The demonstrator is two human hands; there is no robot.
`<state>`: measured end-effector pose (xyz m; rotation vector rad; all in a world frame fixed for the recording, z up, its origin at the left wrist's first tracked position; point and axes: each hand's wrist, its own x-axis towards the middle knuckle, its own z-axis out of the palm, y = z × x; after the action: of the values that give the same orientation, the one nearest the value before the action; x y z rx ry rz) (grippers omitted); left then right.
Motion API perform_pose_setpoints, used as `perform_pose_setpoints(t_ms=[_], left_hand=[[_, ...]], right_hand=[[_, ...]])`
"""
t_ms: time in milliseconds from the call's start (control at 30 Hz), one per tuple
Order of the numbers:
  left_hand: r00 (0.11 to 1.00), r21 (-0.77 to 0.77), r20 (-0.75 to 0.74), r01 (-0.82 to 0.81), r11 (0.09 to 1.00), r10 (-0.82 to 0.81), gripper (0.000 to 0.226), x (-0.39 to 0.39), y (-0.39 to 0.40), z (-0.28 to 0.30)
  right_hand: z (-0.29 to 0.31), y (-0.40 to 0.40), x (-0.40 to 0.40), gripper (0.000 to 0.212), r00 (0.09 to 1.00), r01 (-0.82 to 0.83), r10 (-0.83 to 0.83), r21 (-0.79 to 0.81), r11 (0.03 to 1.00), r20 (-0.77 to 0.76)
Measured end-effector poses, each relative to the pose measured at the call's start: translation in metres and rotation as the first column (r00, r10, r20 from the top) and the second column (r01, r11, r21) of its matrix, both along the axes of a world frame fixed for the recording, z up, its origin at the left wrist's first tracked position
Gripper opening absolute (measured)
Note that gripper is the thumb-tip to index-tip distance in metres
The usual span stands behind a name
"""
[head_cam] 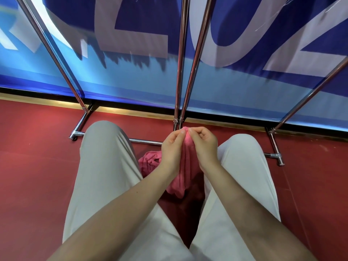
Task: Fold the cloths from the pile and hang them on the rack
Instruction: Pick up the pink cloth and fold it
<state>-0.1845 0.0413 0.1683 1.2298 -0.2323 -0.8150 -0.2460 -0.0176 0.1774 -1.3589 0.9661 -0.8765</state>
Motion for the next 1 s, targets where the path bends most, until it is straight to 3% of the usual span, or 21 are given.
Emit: perform_pose_setpoints(t_ms=[167, 433, 533, 700, 1000], left_hand=[[0.997, 0.105, 0.067, -0.036, 0.994, 0.029, 0.017, 0.009, -0.002, 0.003], [0.98, 0.045, 0.171, -0.112, 0.993, 0.102, 0.027, 0.05, 0.004, 0.022], [0.976, 0.047, 0.12, -0.187, 0.981, 0.18, 0.026, 0.072, 0.011, 0.023], [0.938, 0.053, 0.187, -0.305, 0.951, 0.291, 0.033, 0.101, 0.026, 0.025], [0.899, 0.02, 0.109, -0.428, 0.903, 0.424, 0.027, 0.135, 0.057, 0.02]], right_hand=[[0.002, 0.003, -0.003, 0.005, 0.988, -0.15, 0.151, -0.058, 0.987, 0.01], [-0.001, -0.003, -0.007, 0.016, 0.964, -0.265, 0.265, -0.065, 0.962, -0.011], [-0.006, -0.008, -0.012, 0.016, 0.939, -0.34, 0.334, -0.076, 0.937, -0.086], [-0.019, -0.011, -0.023, 0.02, 0.874, -0.45, 0.41, -0.113, 0.886, -0.26], [-0.035, -0.01, -0.04, 0.02, 0.823, -0.48, 0.4, -0.117, 0.87, -0.403]])
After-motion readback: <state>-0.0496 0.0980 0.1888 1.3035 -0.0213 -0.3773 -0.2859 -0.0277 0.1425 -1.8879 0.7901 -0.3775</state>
